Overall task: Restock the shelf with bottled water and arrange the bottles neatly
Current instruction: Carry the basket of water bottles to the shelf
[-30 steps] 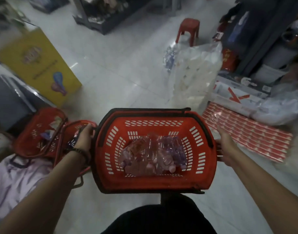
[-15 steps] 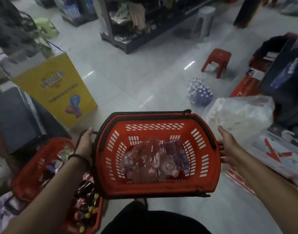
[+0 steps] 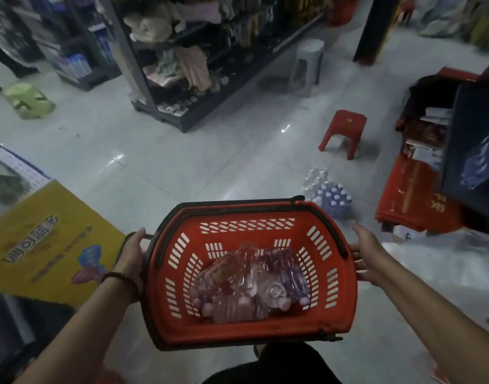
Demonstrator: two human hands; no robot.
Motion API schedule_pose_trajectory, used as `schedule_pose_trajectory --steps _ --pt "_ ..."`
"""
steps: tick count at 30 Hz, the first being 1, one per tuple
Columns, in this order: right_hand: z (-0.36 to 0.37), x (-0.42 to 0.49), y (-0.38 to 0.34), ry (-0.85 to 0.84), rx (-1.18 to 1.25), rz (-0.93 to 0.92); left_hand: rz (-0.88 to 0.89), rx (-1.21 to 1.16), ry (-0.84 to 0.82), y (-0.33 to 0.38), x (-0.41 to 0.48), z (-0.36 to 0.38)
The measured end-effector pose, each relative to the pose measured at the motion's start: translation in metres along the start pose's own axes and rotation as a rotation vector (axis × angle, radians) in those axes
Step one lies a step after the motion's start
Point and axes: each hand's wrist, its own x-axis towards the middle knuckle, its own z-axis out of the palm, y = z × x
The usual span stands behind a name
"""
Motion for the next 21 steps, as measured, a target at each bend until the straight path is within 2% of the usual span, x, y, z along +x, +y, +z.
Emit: schedule_pose_trajectory --steps 6,10,21 --pt "0.03 0.084 -0.136 -0.001 0.085 0.033 0.061 0.054 0.083 0.134 0.084 0.073" --pt "0.05 0.123 -0.225 -0.009 0.119 0.034 0.036 0.091 0.051 0.225 0.136 0.118" --pt "0.095 0.241 -0.429 0.2 0.277 0.074 0.043 0.224 -0.226 0.472 0.323 0.259"
